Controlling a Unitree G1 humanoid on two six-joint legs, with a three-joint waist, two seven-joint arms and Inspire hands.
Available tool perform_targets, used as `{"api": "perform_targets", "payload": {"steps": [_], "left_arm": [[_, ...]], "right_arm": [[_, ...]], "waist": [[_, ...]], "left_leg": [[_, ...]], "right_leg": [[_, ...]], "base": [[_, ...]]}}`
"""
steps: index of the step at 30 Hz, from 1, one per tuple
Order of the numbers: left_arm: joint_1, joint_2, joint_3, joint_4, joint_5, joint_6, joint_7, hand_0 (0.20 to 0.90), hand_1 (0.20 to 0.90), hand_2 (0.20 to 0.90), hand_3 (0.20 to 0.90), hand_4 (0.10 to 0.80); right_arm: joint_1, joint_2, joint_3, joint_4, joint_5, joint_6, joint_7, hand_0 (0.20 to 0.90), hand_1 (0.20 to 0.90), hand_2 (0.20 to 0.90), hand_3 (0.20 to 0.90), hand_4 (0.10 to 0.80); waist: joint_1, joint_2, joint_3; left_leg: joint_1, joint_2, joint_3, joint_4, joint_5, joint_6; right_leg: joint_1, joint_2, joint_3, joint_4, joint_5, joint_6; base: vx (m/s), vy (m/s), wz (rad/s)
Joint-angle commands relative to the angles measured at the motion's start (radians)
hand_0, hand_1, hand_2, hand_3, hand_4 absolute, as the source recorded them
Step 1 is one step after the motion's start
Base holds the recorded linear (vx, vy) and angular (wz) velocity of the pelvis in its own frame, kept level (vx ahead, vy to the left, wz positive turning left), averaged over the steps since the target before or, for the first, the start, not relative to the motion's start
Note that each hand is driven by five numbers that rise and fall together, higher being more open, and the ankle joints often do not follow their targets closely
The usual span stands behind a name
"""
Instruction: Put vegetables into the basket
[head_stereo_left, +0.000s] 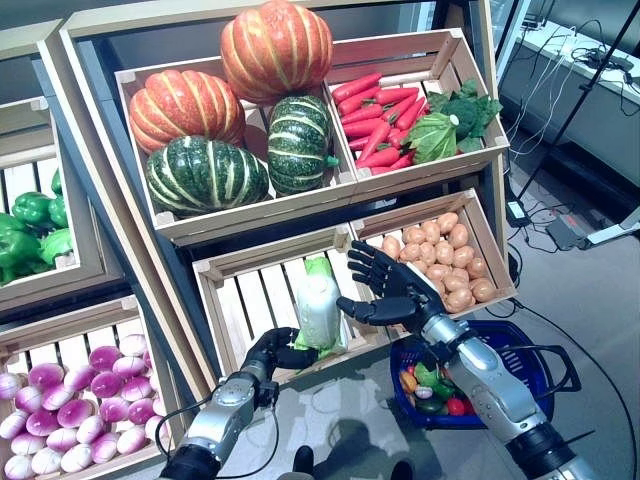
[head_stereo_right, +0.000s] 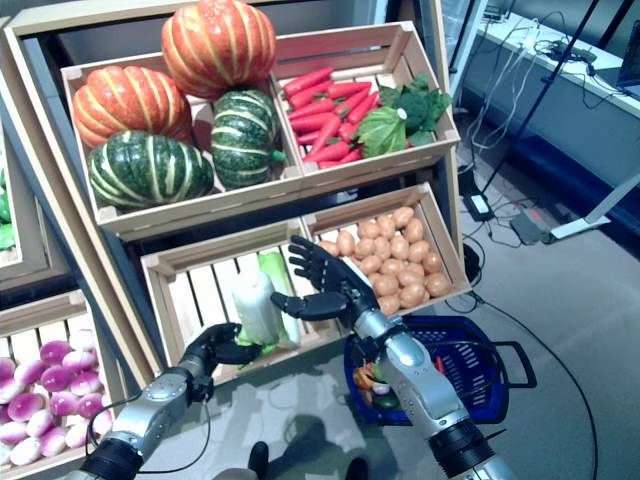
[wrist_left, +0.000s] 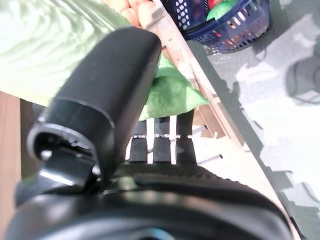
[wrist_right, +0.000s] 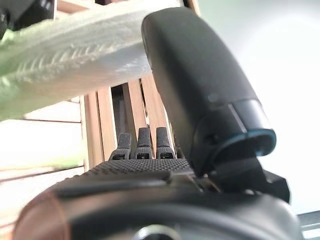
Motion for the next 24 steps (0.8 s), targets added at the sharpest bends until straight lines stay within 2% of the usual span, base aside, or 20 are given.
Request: {"api": "perform_targets", "payload": {"steps": [1, 9, 19, 24], "left_arm": [[-0.135, 0.018, -0.004, -0.092, 0.020, -0.080, -0.024, 0.300, 0.300, 0.300, 0.300, 0.400], [-0.131, 0.018, 0.005, -0.107, 0.020, -0.058, -0.030, 0.300, 0.300, 0.300, 0.300, 0.400], [-0.132, 0.018, 0.010, -0.098, 0.002, -0.065, -0.046, 0.300, 0.300, 0.300, 0.300, 0.400], [-0.126, 0.025, 0.013, -0.098, -0.013, -0.063, -0.055, 0.300, 0.300, 0.300, 0.300, 0.400]], "right_arm": [[-0.075, 0.030, 0.000, -0.111, -0.031, -0.111, -0.023, 0.900, 0.900, 0.900, 0.900, 0.800], [-0.063, 0.035, 0.006, -0.106, -0.007, -0.097, -0.001, 0.900, 0.900, 0.900, 0.900, 0.800], [-0.057, 0.055, 0.040, -0.100, 0.253, 0.021, 0.248, 0.900, 0.900, 0.900, 0.900, 0.800], [-0.048, 0.059, 0.059, -0.100, 0.284, 0.049, 0.324, 0.900, 0.900, 0.900, 0.900, 0.800]], "waist": [[-0.008, -0.040, -0.030], [-0.007, -0.041, -0.034], [-0.002, -0.050, -0.035], [0.002, -0.054, -0.042]], "left_leg": [[0.033, -0.029, 0.003, 0.001, -0.066, -0.014], [0.033, -0.025, 0.003, 0.001, -0.067, -0.013], [0.029, -0.023, 0.002, 0.001, -0.065, -0.018], [0.027, -0.022, 0.000, 0.001, -0.063, -0.020]], "right_leg": [[0.057, -0.053, 0.020, 0.002, -0.021, 0.035], [0.057, -0.052, 0.021, 0.002, -0.023, 0.034], [0.056, -0.051, 0.015, 0.002, -0.023, 0.033], [0.056, -0.050, 0.008, 0.002, -0.024, 0.034]], "base": [[0.000, 0.000, 0.00], [0.000, 0.000, 0.00], [0.000, 0.000, 0.00], [0.000, 0.000, 0.00]]}}
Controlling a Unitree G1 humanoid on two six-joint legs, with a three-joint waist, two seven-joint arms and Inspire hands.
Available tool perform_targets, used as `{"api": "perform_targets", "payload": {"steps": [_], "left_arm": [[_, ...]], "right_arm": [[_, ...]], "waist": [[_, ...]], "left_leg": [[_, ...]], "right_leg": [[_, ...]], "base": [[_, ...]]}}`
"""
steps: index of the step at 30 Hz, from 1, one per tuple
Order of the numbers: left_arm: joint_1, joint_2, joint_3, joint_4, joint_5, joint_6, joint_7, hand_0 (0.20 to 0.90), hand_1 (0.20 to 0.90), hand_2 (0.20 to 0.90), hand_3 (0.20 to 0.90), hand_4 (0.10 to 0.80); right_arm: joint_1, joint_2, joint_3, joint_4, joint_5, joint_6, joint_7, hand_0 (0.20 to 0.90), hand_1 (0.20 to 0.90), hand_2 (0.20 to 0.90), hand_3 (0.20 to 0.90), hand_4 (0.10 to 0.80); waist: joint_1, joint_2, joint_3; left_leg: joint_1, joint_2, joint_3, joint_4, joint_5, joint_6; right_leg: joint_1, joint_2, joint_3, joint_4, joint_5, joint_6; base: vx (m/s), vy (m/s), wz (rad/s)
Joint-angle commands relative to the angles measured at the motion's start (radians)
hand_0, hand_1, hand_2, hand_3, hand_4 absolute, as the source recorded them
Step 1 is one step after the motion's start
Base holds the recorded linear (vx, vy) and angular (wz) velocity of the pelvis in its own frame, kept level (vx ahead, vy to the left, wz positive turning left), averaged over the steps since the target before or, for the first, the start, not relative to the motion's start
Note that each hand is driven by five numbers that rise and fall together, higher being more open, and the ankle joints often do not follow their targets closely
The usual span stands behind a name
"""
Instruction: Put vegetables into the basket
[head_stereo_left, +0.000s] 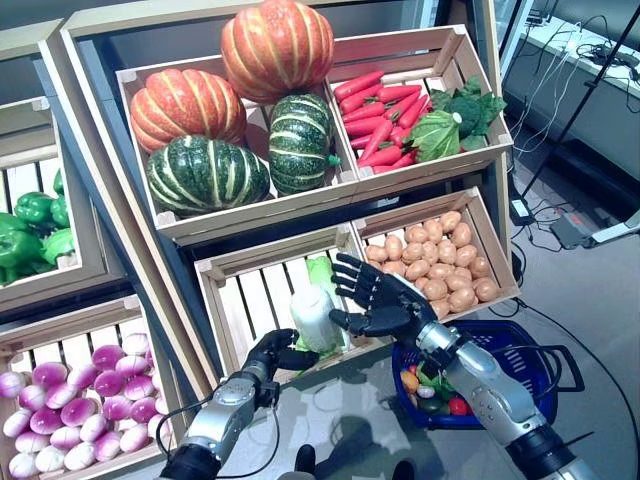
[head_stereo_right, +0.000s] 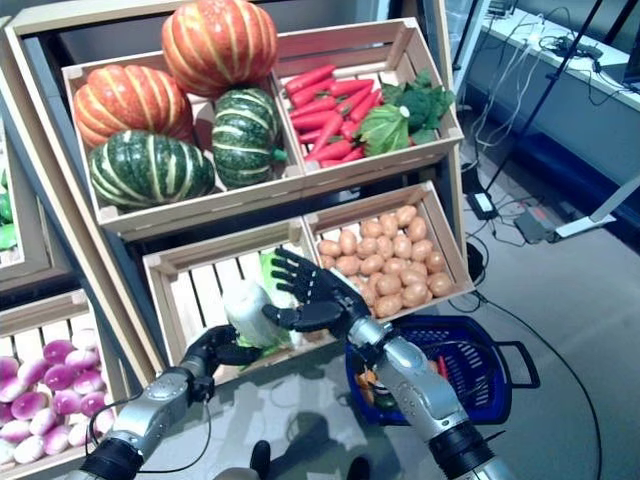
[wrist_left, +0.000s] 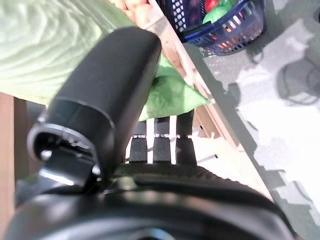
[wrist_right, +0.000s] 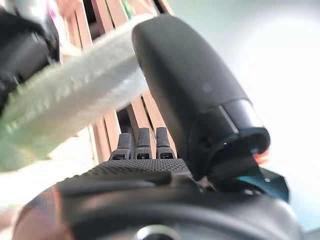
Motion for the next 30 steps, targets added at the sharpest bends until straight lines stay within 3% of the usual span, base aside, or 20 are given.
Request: {"api": "perform_targets", "payload": {"steps": [1, 30], "left_arm": [[-0.125, 0.026, 0.011, -0.082, -0.011, -0.083, -0.023, 0.300, 0.300, 0.300, 0.300, 0.400], [-0.093, 0.022, 0.032, -0.032, -0.042, -0.087, -0.068, 0.300, 0.300, 0.300, 0.300, 0.400]], "right_arm": [[-0.059, 0.060, 0.027, -0.101, 0.085, -0.038, 0.123, 0.900, 0.900, 0.900, 0.900, 0.800], [-0.048, 0.004, -0.026, -0.078, 0.075, 0.011, 0.201, 0.900, 0.900, 0.900, 0.900, 0.800]], "waist": [[-0.001, -0.059, -0.043], [-0.010, -0.067, -0.043]], "left_leg": [[0.032, -0.022, 0.001, 0.001, -0.062, -0.020], [0.035, -0.013, 0.014, 0.001, -0.061, -0.024]], "right_leg": [[0.059, -0.050, 0.010, 0.002, -0.023, 0.033], [0.054, -0.048, 0.017, 0.002, -0.017, 0.039]], "base": [[0.000, 0.000, 0.00], [0.000, 0.000, 0.00]]}}
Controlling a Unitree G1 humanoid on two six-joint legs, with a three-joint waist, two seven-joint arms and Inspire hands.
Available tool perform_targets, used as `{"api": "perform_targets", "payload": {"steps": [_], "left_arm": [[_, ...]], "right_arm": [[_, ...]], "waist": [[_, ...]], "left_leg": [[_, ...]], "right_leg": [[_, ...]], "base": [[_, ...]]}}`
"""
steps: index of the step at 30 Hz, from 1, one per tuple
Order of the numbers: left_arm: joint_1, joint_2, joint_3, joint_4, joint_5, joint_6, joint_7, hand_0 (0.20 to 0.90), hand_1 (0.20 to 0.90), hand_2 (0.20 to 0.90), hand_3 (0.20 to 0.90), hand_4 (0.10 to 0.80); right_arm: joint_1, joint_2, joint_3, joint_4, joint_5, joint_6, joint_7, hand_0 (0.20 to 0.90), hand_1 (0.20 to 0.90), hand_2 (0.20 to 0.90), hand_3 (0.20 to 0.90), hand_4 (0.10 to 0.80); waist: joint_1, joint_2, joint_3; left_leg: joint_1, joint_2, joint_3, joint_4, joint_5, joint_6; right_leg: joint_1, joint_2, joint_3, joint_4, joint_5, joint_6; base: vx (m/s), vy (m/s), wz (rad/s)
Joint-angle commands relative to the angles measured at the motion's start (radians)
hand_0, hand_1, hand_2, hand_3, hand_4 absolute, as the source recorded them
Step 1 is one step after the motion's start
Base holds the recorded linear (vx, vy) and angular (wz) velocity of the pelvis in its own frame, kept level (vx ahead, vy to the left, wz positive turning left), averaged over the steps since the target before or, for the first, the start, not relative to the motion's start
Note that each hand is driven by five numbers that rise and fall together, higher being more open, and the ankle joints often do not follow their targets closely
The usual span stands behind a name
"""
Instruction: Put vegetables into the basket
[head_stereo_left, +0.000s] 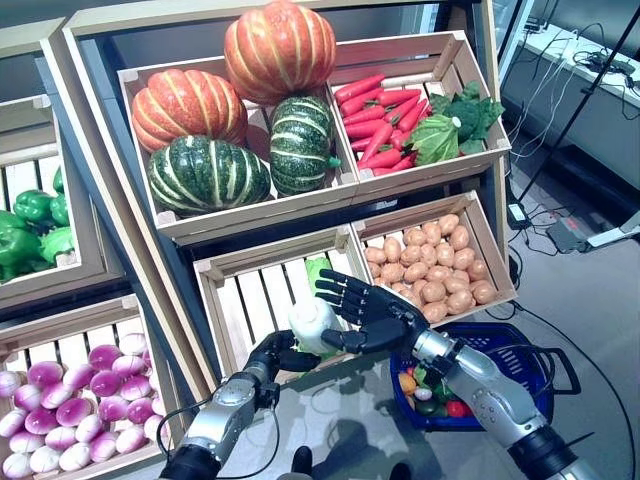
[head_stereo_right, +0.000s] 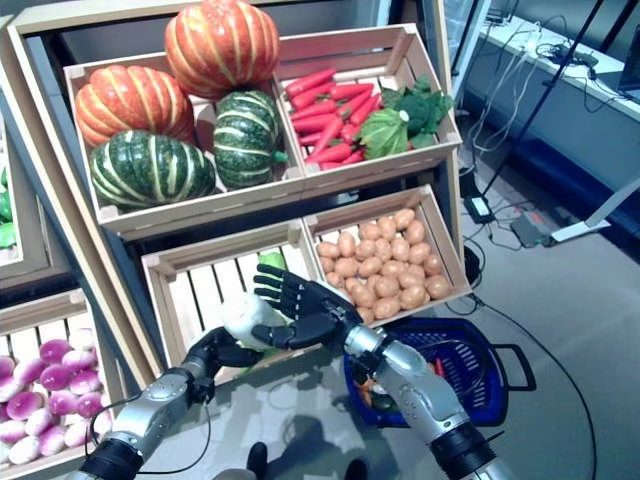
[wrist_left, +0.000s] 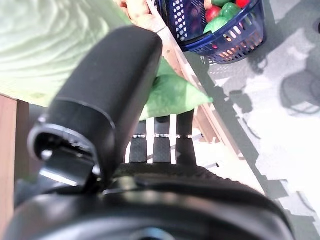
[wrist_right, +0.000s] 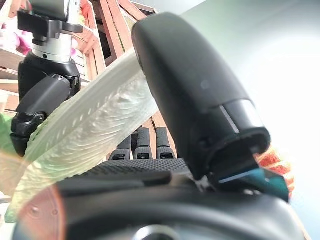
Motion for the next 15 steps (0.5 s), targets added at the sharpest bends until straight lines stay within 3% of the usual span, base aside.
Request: {"api": "perform_targets", "payload": {"steps": [1, 6, 15], "left_arm": [[-0.096, 0.024, 0.035, -0.036, -0.033, -0.089, -0.042, 0.300, 0.300, 0.300, 0.300, 0.400], [-0.089, 0.035, 0.043, -0.046, -0.023, -0.086, -0.046, 0.300, 0.300, 0.300, 0.300, 0.400], [-0.096, 0.026, 0.040, -0.034, 0.007, -0.063, -0.056, 0.300, 0.300, 0.300, 0.300, 0.400]], "right_arm": [[-0.046, 0.018, -0.029, -0.083, 0.077, -0.017, 0.111, 0.900, 0.900, 0.900, 0.900, 0.800], [-0.033, -0.019, -0.053, -0.104, 0.062, -0.031, 0.117, 0.900, 0.900, 0.900, 0.900, 0.800], [-0.039, -0.007, -0.027, -0.105, -0.081, -0.065, 0.059, 0.900, 0.900, 0.900, 0.900, 0.800]], "waist": [[-0.010, -0.048, -0.032], [-0.016, -0.051, -0.026], [-0.017, -0.045, -0.026]], "left_leg": [[0.035, -0.013, 0.015, 0.001, -0.062, -0.023], [0.035, -0.012, 0.019, 0.001, -0.062, -0.022], [0.038, -0.011, 0.016, 0.001, -0.063, -0.020]], "right_leg": [[0.054, -0.048, 0.017, 0.002, -0.017, 0.040], [0.049, -0.047, 0.022, 0.002, -0.014, 0.043], [0.049, -0.050, 0.029, 0.002, -0.015, 0.044]], "base": [[0.000, 0.000, 0.00], [0.000, 0.000, 0.00], [0.004, 0.003, -0.01]]}}
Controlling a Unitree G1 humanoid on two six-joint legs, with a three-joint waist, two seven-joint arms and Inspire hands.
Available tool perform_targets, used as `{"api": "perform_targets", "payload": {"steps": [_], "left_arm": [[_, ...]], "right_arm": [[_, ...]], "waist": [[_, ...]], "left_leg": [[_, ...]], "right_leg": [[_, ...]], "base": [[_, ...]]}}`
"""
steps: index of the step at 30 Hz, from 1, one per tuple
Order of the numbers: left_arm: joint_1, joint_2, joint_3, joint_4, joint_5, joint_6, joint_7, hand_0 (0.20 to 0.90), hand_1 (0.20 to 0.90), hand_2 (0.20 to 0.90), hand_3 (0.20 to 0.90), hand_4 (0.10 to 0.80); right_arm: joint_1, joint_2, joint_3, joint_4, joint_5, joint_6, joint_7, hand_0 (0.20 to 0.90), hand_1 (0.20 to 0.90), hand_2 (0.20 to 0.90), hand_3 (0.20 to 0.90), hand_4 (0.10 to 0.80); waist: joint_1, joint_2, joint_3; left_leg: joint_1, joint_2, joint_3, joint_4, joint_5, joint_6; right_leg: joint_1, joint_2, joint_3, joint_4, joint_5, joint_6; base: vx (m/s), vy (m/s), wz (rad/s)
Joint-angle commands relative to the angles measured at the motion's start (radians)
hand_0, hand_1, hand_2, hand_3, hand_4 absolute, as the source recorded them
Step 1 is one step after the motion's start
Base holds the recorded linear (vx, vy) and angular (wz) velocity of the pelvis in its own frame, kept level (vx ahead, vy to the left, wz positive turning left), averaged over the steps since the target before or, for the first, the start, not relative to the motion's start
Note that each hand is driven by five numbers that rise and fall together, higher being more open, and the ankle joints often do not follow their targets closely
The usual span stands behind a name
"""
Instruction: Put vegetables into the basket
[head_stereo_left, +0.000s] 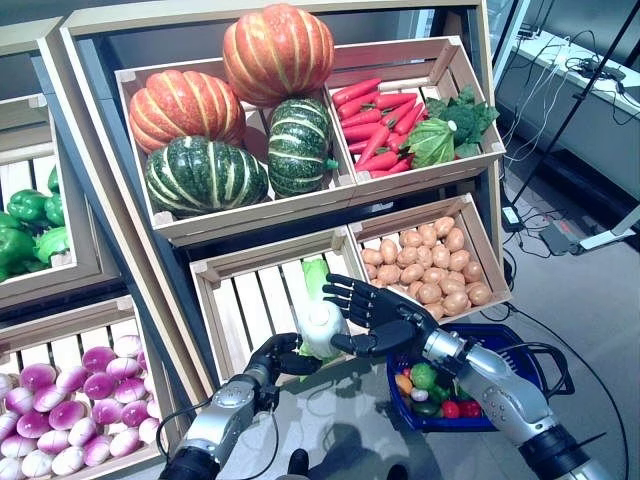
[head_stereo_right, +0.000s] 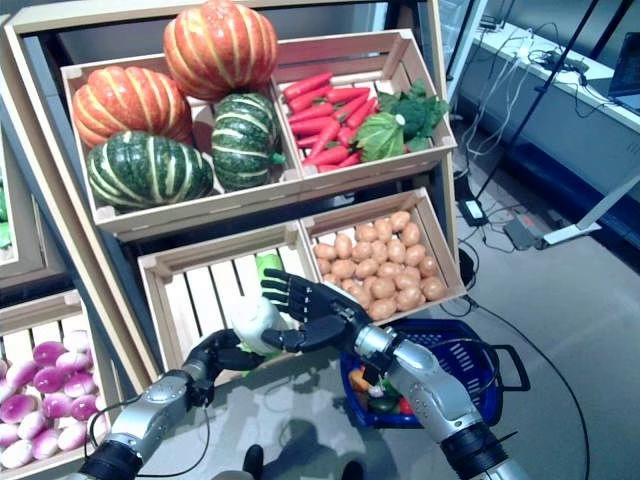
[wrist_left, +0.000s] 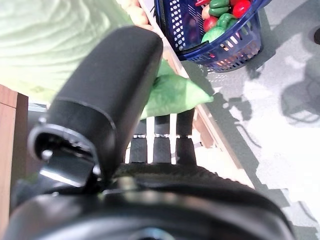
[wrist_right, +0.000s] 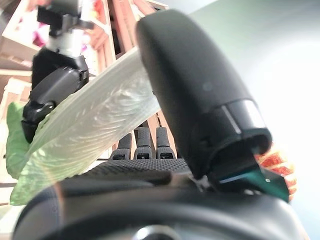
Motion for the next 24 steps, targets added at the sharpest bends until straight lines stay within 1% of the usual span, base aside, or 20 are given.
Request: {"api": "perform_targets", "payload": {"steps": [1, 5, 12, 18, 24], "left_arm": [[-0.104, 0.024, 0.039, -0.039, 0.002, -0.061, -0.037, 0.300, 0.300, 0.300, 0.300, 0.400], [-0.111, 0.016, 0.024, -0.033, -0.003, -0.047, -0.029, 0.300, 0.300, 0.300, 0.300, 0.400], [-0.114, 0.005, 0.012, -0.039, -0.018, 0.014, -0.052, 0.300, 0.300, 0.300, 0.300, 0.400], [-0.117, 0.003, 0.004, -0.049, -0.044, 0.048, -0.057, 0.300, 0.300, 0.300, 0.300, 0.400], [-0.124, 0.009, 0.002, -0.053, -0.038, 0.063, -0.084, 0.300, 0.300, 0.300, 0.300, 0.400]], "right_arm": [[-0.049, 0.034, 0.009, -0.097, -0.054, -0.090, 0.014, 0.900, 0.900, 0.900, 0.900, 0.800], [-0.062, 0.047, 0.033, -0.089, -0.115, -0.102, -0.024, 0.900, 0.900, 0.900, 0.900, 0.800], [-0.073, 0.063, 0.062, -0.090, -0.205, -0.119, -0.067, 0.900, 0.900, 0.900, 0.900, 0.800], [-0.080, 0.072, 0.075, -0.077, -0.195, -0.114, -0.091, 0.900, 0.900, 0.900, 0.900, 0.800], [-0.086, 0.073, 0.078, -0.077, -0.167, -0.105, -0.105, 0.900, 0.900, 0.900, 0.900, 0.800]], "waist": [[-0.014, -0.036, -0.022], [-0.013, -0.033, -0.023], [-0.010, -0.028, -0.025], [-0.007, -0.026, -0.029], [-0.007, -0.025, -0.032]], "left_leg": [[0.038, -0.012, 0.000, 0.001, -0.062, -0.021], [0.038, -0.012, -0.002, 0.001, -0.063, -0.020], [0.038, -0.013, -0.006, 0.001, -0.064, -0.019], [0.039, -0.014, -0.007, 0.001, -0.064, -0.018], [0.038, -0.015, -0.008, 0.001, -0.063, -0.018]], "right_leg": [[0.053, -0.050, 0.023, 0.002, -0.013, 0.041], [0.053, -0.052, 0.025, 0.002, -0.014, 0.040], [0.053, -0.055, 0.028, 0.002, -0.015, 0.042], [0.053, -0.056, 0.026, 0.002, -0.015, 0.043], [0.052, -0.057, 0.026, 0.002, -0.015, 0.043]], "base": [[0.021, 0.018, -0.04], [0.015, 0.018, -0.03], [0.000, 0.000, 0.00], [0.000, 0.000, 0.00], [0.000, 0.000, 0.00]]}}
